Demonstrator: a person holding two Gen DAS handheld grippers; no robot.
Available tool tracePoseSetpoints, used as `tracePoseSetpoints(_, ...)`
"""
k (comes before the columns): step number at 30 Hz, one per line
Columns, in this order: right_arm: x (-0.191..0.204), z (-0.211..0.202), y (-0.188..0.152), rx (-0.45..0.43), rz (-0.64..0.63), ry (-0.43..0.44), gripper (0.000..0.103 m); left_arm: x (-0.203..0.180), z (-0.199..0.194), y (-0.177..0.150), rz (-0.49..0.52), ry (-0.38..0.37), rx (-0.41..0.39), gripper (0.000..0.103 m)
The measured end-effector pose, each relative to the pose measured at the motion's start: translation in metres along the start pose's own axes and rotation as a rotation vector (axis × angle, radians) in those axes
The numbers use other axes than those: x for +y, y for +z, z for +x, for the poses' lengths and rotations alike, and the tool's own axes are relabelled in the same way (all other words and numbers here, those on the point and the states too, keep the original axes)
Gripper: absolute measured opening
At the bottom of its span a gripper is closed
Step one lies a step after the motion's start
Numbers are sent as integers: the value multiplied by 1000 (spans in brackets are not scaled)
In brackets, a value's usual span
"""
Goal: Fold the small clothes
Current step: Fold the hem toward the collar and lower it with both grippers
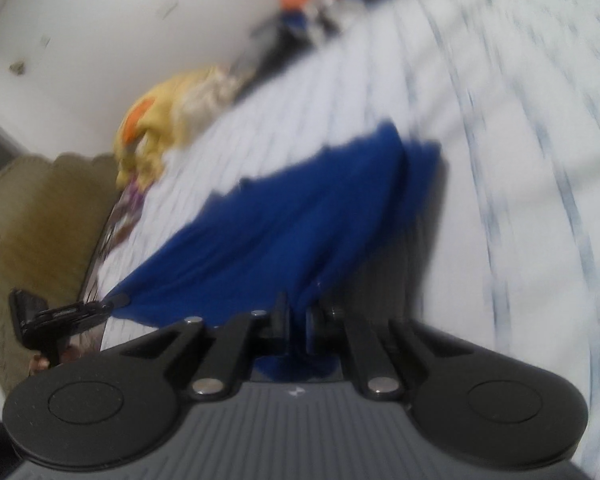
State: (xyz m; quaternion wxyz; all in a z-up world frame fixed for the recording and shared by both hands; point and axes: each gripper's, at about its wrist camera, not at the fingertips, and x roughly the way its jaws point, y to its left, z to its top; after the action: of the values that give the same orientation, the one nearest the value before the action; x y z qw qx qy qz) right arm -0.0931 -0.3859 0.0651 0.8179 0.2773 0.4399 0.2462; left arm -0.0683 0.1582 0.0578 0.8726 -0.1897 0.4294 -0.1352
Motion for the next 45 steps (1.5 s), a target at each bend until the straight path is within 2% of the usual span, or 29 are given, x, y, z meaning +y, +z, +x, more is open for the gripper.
tracePoseSetpoints(3,-10,9,-22,28,26,-97,19,8,5,-9,33,104,6,24)
tracePoseSetpoints(4,-13,10,-15,11,40,-138,26,3,4,1,72,134,-33,39)
tracePoseSetpoints(5,-14,8,-3,-35,53,-179,36,-4,3,13,120,151,-77,67)
tracePoseSetpoints(6,-13,5,11,-99,48,-197,43,-14,2,26,170,162,-136,83)
tracePoseSetpoints(7,-9,3,28,-175,24,-183,59,-24,5,38,225,166,-204,103)
tracePoseSetpoints(8,-6,5,44,-242,-5,-151,72,-36,12,50,286,173,-269,97)
tracePoseSetpoints(9,-4,11,60,-289,-32,-127,72,-46,26,61,339,182,-282,96)
tracePoseSetpoints(10,-2,25,78,-296,-50,-127,72,-56,46,74,376,197,-264,85)
tracePoseSetpoints(11,-1,43,94,-272,-68,-145,71,-64,69,86,405,215,-236,67)
tracePoseSetpoints(13,1,85,123,-209,-127,-234,69,-74,118,108,442,257,-155,52)
tracePoseSetpoints(15,2,123,138,-145,-192,-300,58,-75,160,123,451,317,-87,52)
tracePoseSetpoints(16,1,139,142,-113,-216,-323,42,-72,173,127,453,325,-60,42)
tracePoseSetpoints(17,0,151,143,-82,-234,-333,10,-69,180,128,450,313,-58,17)
tracePoseSetpoints(18,3,160,143,-76,-257,-328,8,-65,177,129,436,294,-75,9)
tracePoseSetpoints(21,12,144,141,-152,-294,-298,8,-61,150,137,373,280,-196,9)
tracePoseSetpoints(23,10,133,145,-225,-303,-274,8,-52,161,139,370,321,-153,9)
tracePoseSetpoints(24,2,137,145,-222,-295,-285,8,-46,173,135,376,355,-121,9)
tracePoseSetpoints(26,-16,155,144,-169,-234,-281,8,-48,173,123,413,365,-162,9)
tracePoseSetpoints(28,-15,151,138,-210,-198,-285,10,-57,163,121,415,344,-166,11)
tracePoseSetpoints(30,-9,137,137,-214,-152,-279,20,-72,148,115,453,358,-192,16)
tracePoseSetpoints(32,3,118,133,-291,-152,-292,39,-85,133,111,460,331,-231,46)
tracePoseSetpoints(34,20,101,126,-366,-167,-278,50,-96,131,109,459,265,-238,63)
tracePoseSetpoints(36,39,106,119,-345,-222,-250,61,-105,148,103,475,258,-211,66)
tracePoseSetpoints(38,51,130,111,-288,-309,-298,62,-98,177,98,464,289,-152,69)
tracePoseSetpoints(40,45,163,100,-205,-392,-413,62,-85,186,94,429,260,-176,72)
tracePoseSetpoints(41,34,176,91,-203,-449,-477,62,-81,185,97,410,244,-173,71)
tracePoseSetpoints(42,25,175,82,-254,-501,-468,61,-80,185,97,405,237,-174,71)
tracePoseSetpoints(43,17,166,89,-267,-418,-428,62,-81,186,97,414,240,-174,72)
tracePoseSetpoints(45,6,162,94,-290,-350,-536,65,-83,187,96,425,251,-174,72)
